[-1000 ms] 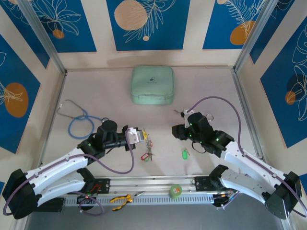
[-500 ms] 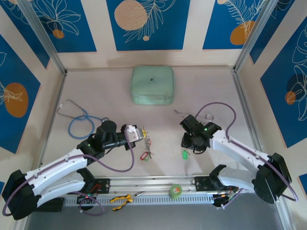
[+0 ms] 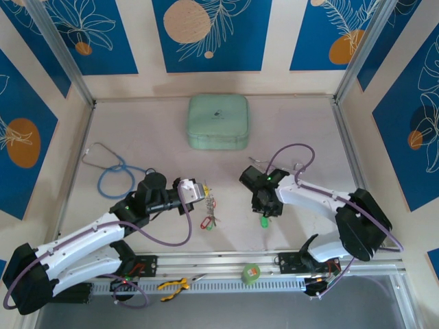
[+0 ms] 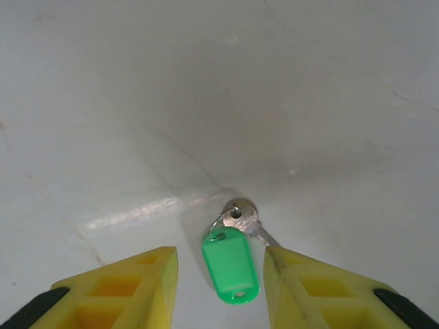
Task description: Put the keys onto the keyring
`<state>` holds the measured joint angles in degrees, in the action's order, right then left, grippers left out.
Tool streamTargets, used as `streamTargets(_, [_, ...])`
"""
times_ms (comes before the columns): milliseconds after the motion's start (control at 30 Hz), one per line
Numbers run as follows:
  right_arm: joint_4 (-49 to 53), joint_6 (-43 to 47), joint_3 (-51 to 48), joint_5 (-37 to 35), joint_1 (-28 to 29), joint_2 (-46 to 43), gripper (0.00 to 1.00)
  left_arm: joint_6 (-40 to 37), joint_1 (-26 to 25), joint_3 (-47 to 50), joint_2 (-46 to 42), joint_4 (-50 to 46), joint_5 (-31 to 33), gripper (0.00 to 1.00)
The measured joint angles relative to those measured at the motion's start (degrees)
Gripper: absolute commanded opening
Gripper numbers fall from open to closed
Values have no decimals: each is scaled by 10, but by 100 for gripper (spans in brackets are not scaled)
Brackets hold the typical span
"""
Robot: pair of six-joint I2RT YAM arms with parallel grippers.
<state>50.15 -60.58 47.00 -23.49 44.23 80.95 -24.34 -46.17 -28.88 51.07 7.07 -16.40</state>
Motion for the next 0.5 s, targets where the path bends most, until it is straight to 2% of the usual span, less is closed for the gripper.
streamTargets(500, [-10,-9,8,-20,19,71,15,-2,0,0,0,0,0,0])
